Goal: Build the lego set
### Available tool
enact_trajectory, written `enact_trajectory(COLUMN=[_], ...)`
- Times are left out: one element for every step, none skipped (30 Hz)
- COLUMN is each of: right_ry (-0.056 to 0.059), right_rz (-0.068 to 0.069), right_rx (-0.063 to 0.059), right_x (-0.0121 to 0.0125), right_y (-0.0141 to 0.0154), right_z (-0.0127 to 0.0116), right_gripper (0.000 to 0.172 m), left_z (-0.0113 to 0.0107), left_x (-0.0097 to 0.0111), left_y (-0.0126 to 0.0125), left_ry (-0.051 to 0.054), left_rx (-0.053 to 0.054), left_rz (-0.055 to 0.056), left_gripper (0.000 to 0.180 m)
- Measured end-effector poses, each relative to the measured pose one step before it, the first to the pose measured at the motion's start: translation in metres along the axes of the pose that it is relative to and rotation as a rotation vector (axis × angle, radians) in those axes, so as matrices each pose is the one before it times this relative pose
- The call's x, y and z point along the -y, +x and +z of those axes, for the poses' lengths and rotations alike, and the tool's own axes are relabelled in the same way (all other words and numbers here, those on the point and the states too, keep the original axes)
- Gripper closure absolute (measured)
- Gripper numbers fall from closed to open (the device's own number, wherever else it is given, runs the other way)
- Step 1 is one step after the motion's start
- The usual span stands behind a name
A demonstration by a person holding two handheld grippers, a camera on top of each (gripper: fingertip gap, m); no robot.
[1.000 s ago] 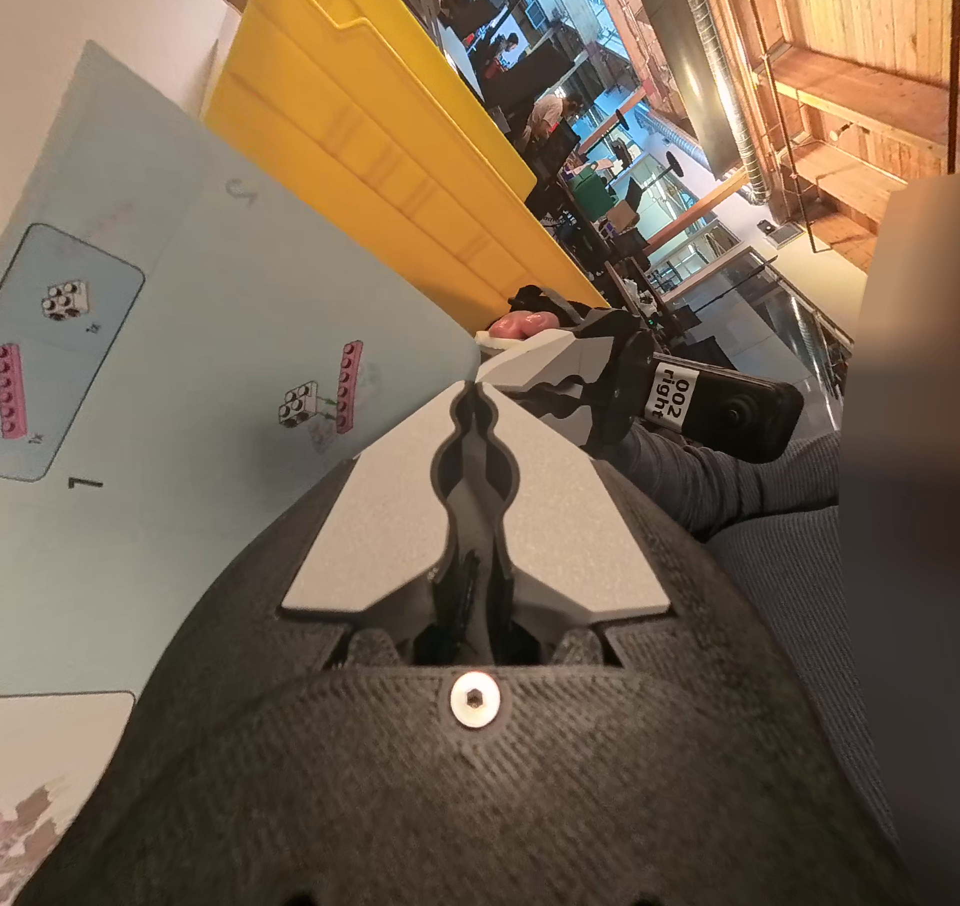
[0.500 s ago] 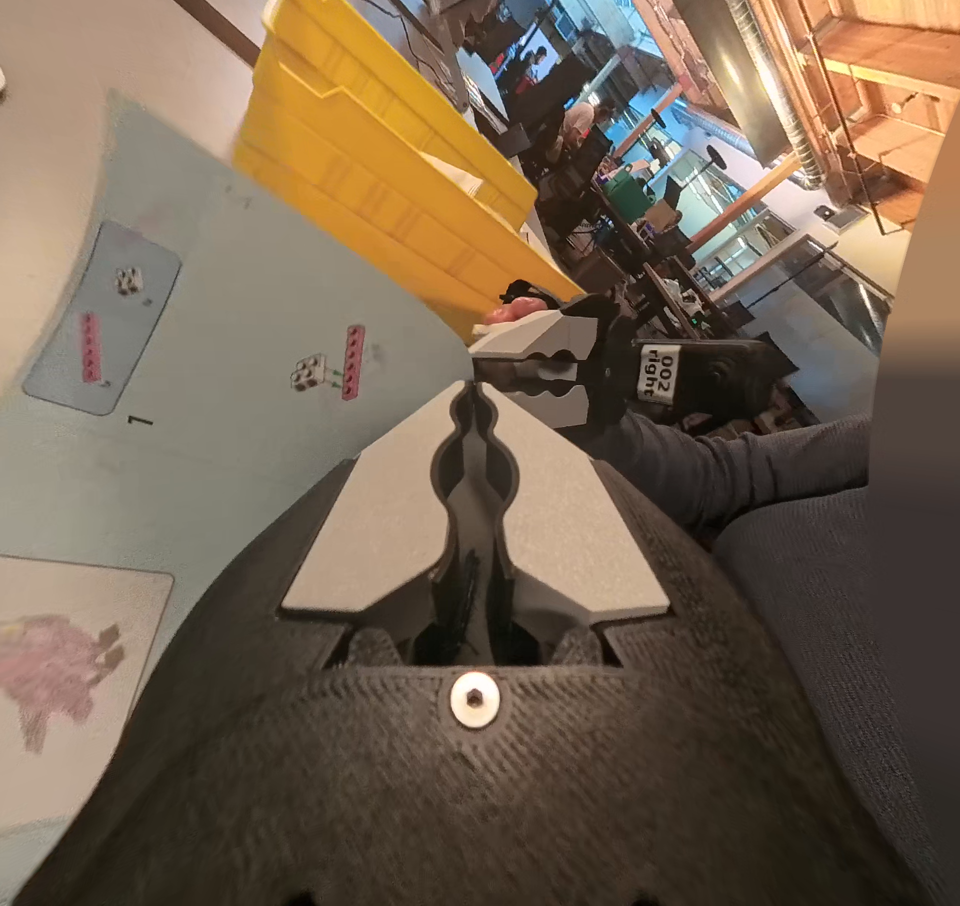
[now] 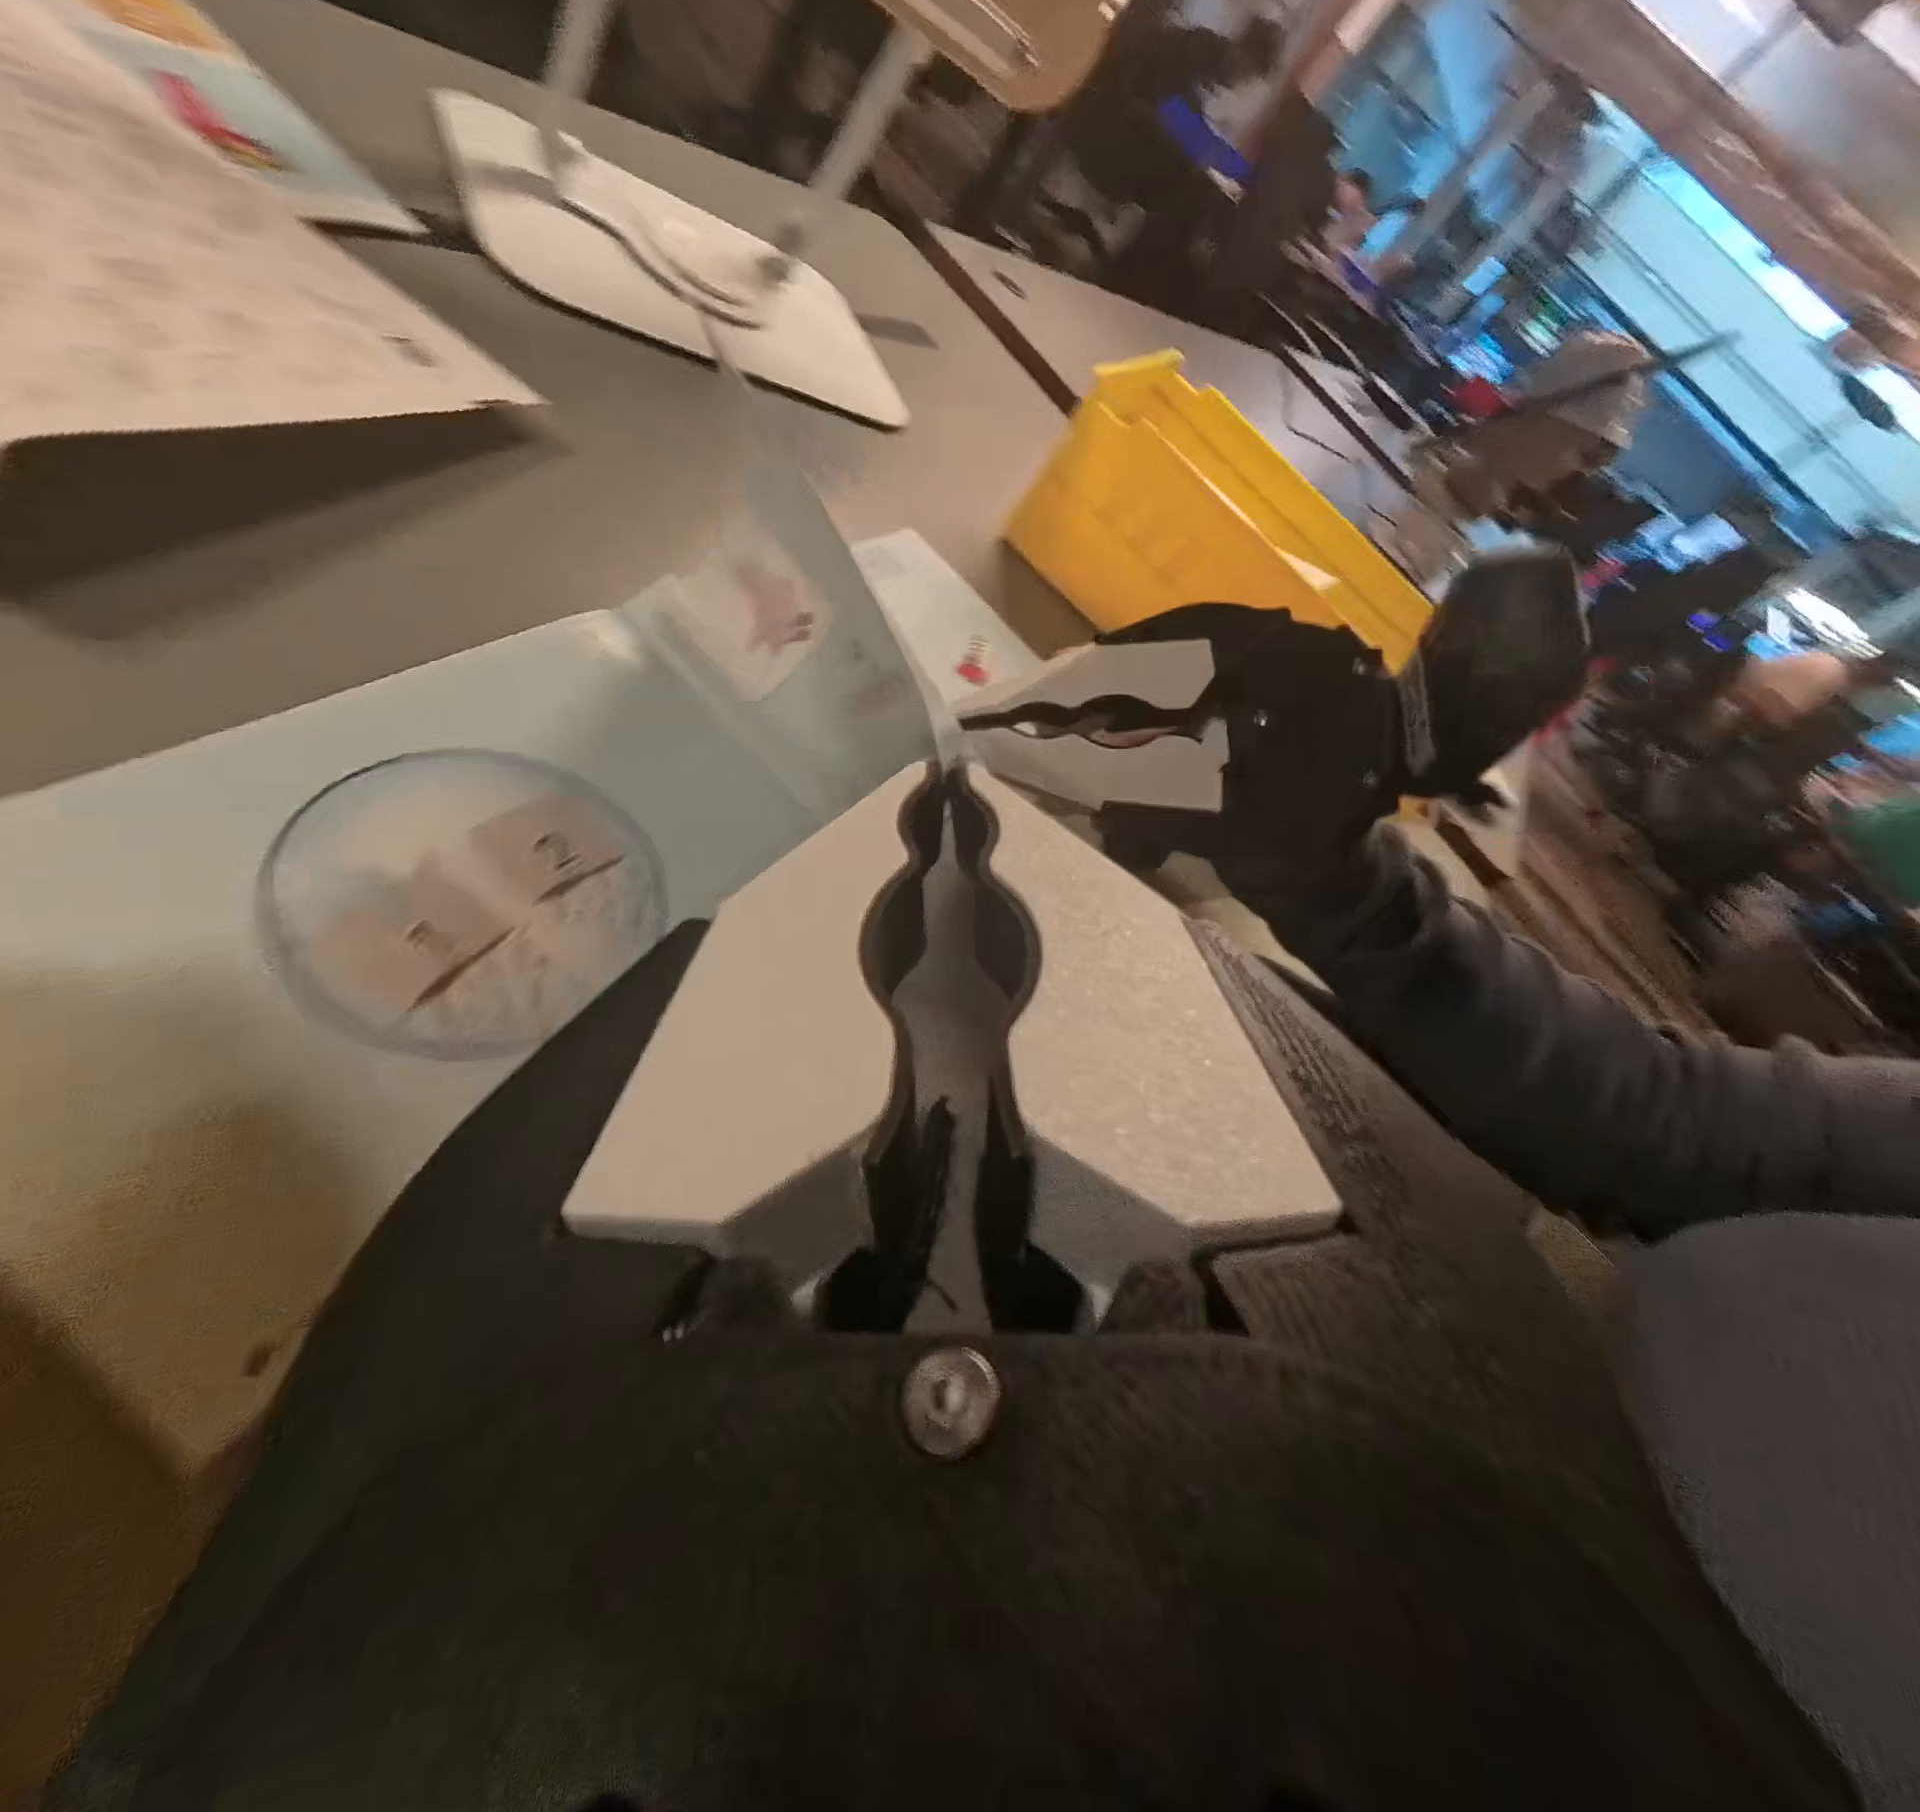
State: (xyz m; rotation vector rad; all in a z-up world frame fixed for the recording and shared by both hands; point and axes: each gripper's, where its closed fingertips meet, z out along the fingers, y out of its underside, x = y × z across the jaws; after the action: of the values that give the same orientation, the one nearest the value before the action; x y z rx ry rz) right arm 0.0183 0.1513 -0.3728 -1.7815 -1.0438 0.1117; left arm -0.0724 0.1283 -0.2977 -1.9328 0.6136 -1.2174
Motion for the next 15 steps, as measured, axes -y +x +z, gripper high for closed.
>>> enact_trajectory(right_ry=[-0.0229,-0.0056,0.0022,-0.0025,0.0043,0.0018,-0.0157,-0.0271,-0.0146,0.0125,0.0186,0.004,-0.016,-0.0299,-0.0376], right_rz=[0.0731,0.0569,0.0372,0.0175,-0.0025,-0.0055,-0.0029,-0.003,-0.0047,-0.0086,0.0015,0.0178,0.0245,0.0217,0.023], right_rx=[0.058,0.0446,0.0317,0.0167,0.0115,0.0088,0.0115,0.0102,-0.021,-0.0519,-0.0621,-0.0503,-0.0234,0.0052,0.0135], right_x=[-0.00047,0.00173,0.00331,0.00377,0.00501,0.0042,0.00107,-0.00144,-0.00054,0.00196,0.00172,-0.00082,-0.00368,-0.00556,-0.00649], right_y=[-0.00417,-0.00277,-0.00204,-0.00177,-0.00273,-0.00309,-0.00318,-0.00236,0.00276,0.00776,0.01054,0.01079,0.00807,0.00376,0.00184], right_z=[0.00897,0.00791,0.0066,0.00527,0.00418,0.00402,0.00443,0.00398,0.00196,-0.00153,-0.0037,-0.00376,-0.00202,0.00009,0.00219], right_gripper=[0.172,0.172,0.172,0.172,0.172,0.172,0.172,0.168,0.164,0.163,0.164,0.166,0.166,0.166,0.164], left_z=[-0.01035,-0.00811,-0.00657,-0.00579,-0.00494,-0.00395,-0.00331,-0.0031,-0.00314,-0.00336,-0.0035,-0.00355,-0.00347,-0.00316,-0.00291], left_x=[-0.0033,-0.00291,-0.00317,-0.00248,-0.00338,-0.00538,-0.00683,-0.00733,-0.00715,-0.00641,-0.0059,-0.00555,-0.00523,-0.00447,-0.00336], left_y=[-0.00375,0.00089,0.00277,0.00495,0.00882,0.00905,0.00642,0.00414,0.00292,0.00212,0.00098,0.00121,0.00175,0.00177,0.00159], left_ry=[0.0286,0.0239,0.0191,0.0229,0.0154,-0.0008,-0.0131,-0.0153,-0.013,-0.0073,-0.0037,-0.0031,-0.0039,-0.0011,0.003], left_rx=[0.0511,0.0266,0.0212,0.0058,-0.0214,-0.0261,-0.0123,-0.0006,0.0042,0.0073,0.0135,0.0109,0.0046,0.0027,0.0026], left_rz=[-0.0009,0.0021,-0.0008,0.0014,0.0026,-0.0028,-0.0047,0.001,0.0071,0.0125,0.0096,0.0077,0.0065,0.005,0.0037], left_gripper=[0.176,0.168,0.162,0.157,0.155,0.152,0.151,0.151,0.151,0.151,0.151,0.151,0.151,0.151,0.151])
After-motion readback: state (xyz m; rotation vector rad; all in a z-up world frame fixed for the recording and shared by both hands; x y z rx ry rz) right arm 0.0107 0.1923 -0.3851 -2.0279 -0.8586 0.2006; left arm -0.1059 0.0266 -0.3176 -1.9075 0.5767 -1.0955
